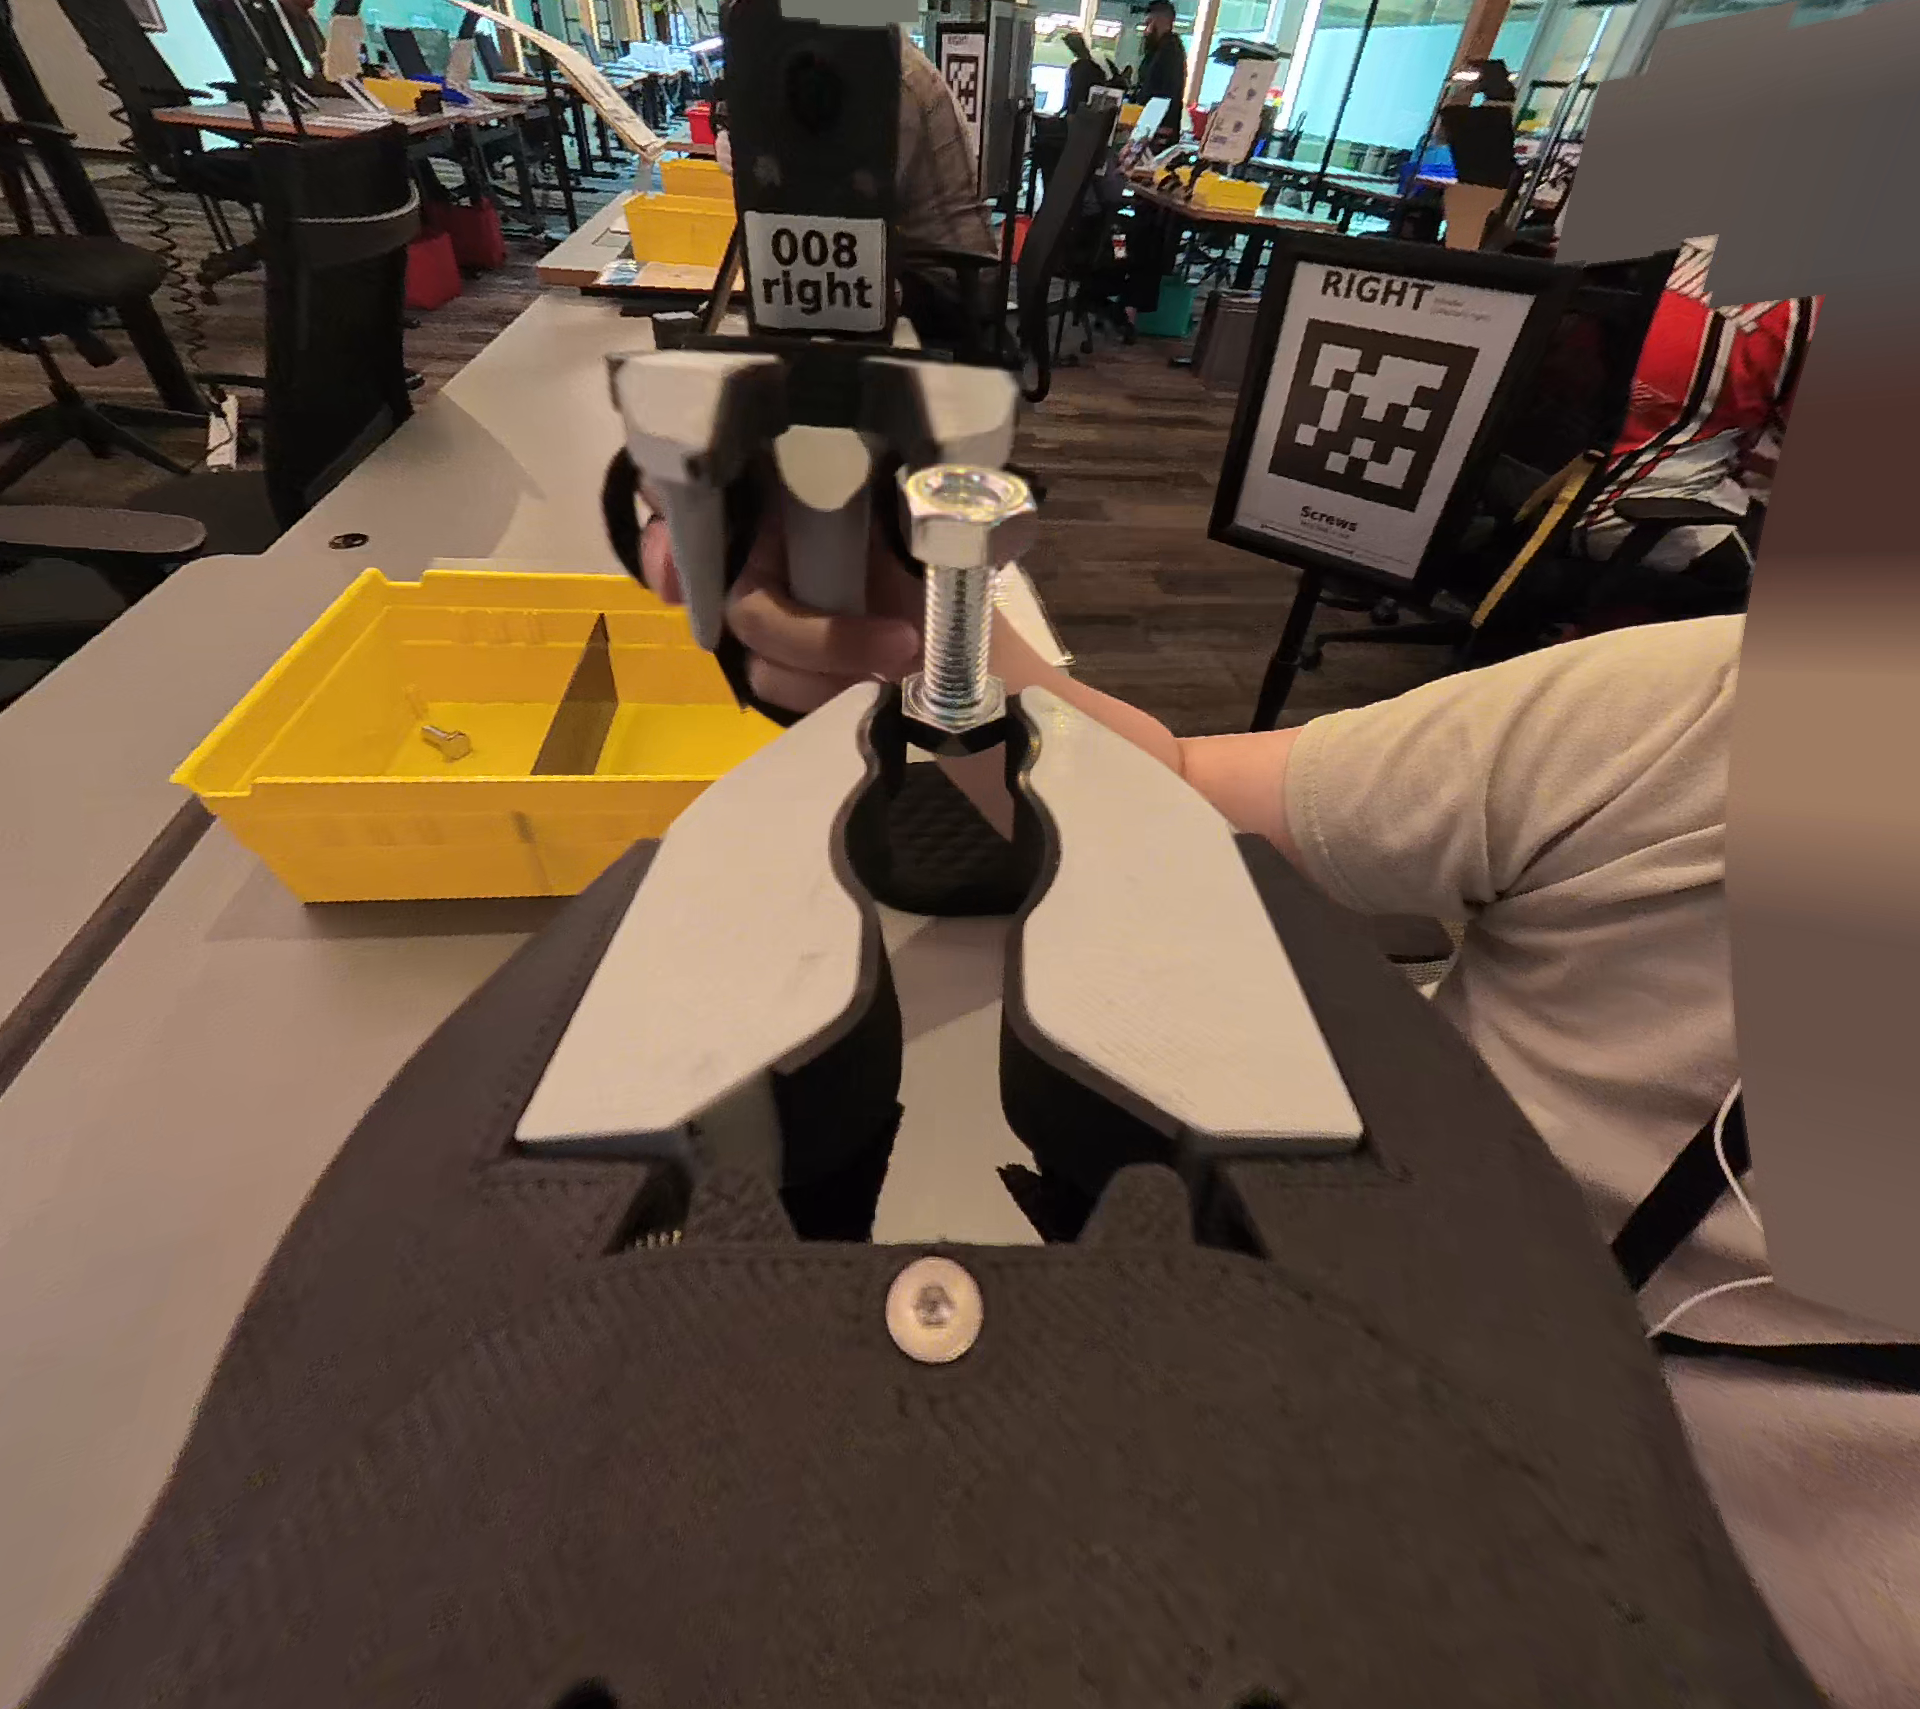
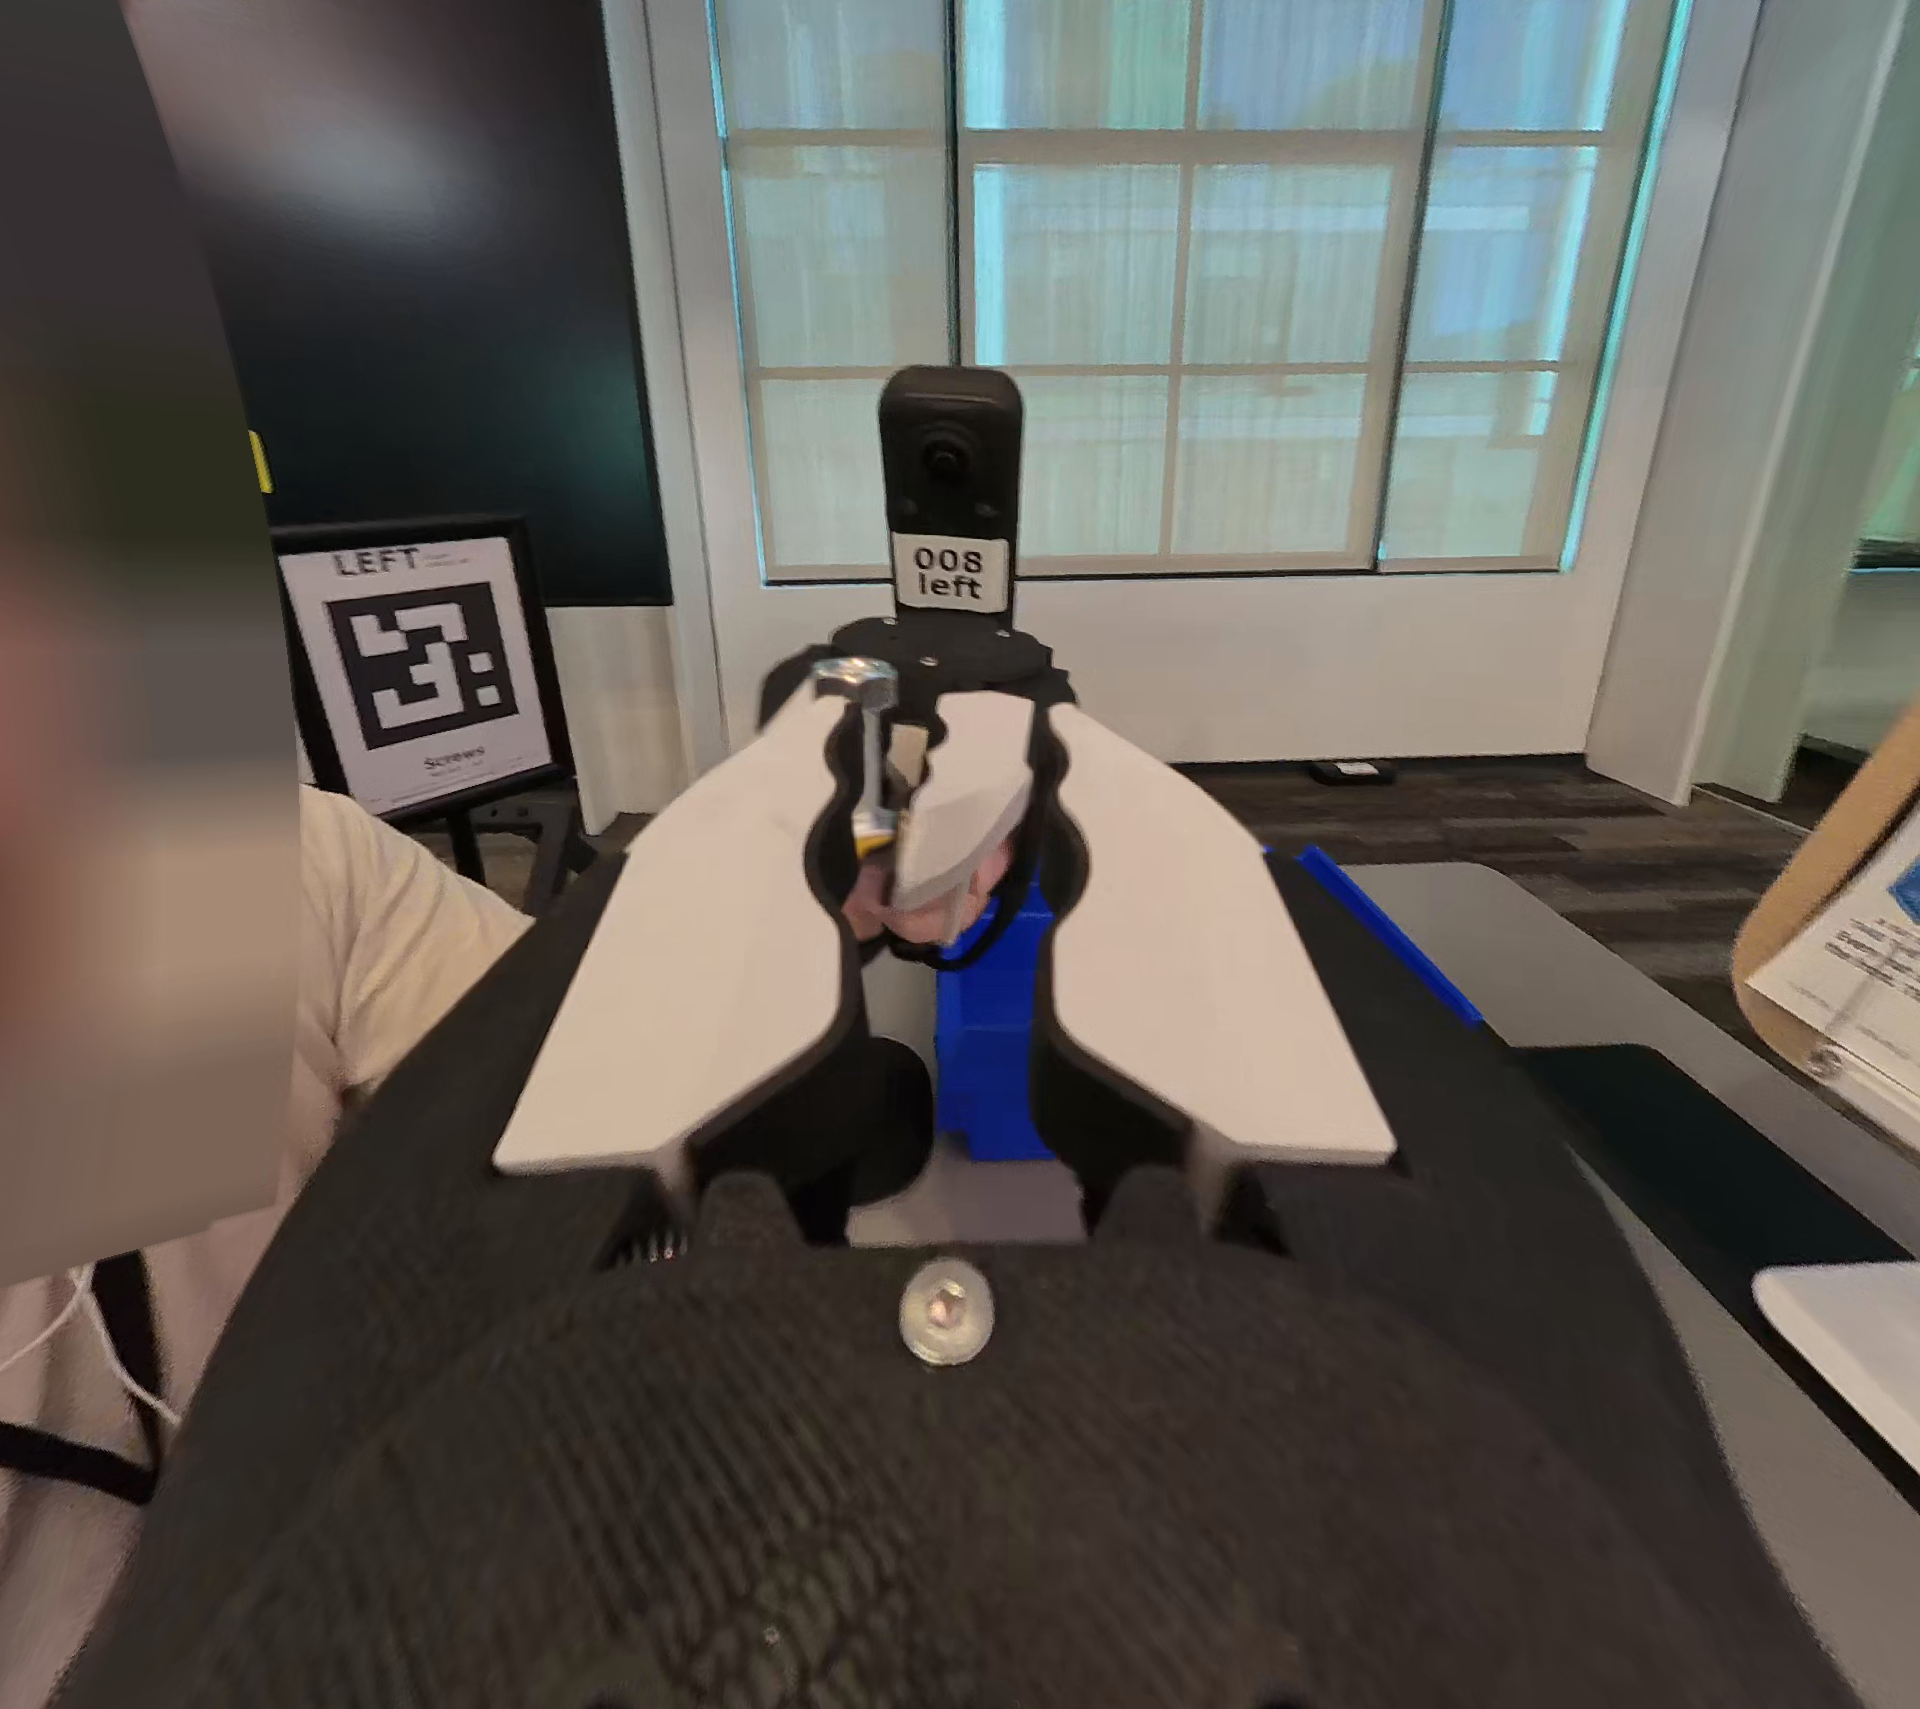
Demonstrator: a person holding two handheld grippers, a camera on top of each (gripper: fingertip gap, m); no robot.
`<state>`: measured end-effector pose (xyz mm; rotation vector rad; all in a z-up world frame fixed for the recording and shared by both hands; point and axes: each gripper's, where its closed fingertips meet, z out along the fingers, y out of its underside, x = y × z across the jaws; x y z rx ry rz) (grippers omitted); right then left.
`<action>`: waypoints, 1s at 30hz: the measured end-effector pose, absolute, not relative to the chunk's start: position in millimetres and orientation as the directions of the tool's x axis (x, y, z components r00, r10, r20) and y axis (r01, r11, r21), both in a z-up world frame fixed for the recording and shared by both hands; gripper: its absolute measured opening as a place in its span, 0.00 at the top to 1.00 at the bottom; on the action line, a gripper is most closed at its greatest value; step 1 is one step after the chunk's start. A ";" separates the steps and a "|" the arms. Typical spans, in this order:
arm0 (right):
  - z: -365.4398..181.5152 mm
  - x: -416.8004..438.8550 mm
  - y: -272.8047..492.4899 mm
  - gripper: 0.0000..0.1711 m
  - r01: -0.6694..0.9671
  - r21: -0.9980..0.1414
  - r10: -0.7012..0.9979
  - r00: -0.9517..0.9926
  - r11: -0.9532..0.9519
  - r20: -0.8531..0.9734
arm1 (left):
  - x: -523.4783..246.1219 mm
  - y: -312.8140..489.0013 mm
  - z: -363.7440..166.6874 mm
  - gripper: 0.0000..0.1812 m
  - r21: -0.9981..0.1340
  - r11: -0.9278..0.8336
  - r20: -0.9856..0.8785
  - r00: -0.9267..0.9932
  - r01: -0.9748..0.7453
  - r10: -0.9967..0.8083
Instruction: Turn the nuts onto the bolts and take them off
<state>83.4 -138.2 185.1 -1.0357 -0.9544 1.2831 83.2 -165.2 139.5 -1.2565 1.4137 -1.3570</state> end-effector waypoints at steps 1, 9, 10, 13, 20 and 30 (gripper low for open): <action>187.5 81.8 -143.5 0.81 -0.283 -0.959 0.999 0.043 0.004 -0.008 | 83.2 -164.0 138.1 0.90 -0.989 -0.056 0.081 -0.186 -0.137 -0.979; 178.8 66.4 -145.9 0.79 -0.240 -0.971 0.999 0.036 0.015 0.007 | 88.6 -166.5 133.9 0.90 -0.986 -0.054 0.084 -0.188 -0.156 -0.979; 178.3 68.6 -144.6 0.79 -0.245 -0.970 1.000 0.018 -0.008 -0.013 | 88.5 -165.3 133.7 0.90 -0.986 -0.058 0.087 -0.182 -0.157 -0.979; 179.9 75.0 -138.7 0.81 -0.265 -0.964 0.999 0.020 -0.037 -0.044 | 85.3 -164.4 135.9 0.90 -0.987 -0.071 0.099 -0.195 -0.146 -0.976; 182.6 63.7 -153.5 0.81 -0.255 -0.967 1.000 0.004 0.002 0.001 | 84.5 -166.7 136.6 0.90 -0.987 -0.053 0.082 -0.196 -0.150 -0.977; 191.5 83.0 -146.1 0.84 -0.331 -0.940 0.997 -0.046 -0.076 -0.065 | 80.3 -167.7 140.5 0.90 -0.989 -0.054 0.081 -0.201 -0.138 -0.976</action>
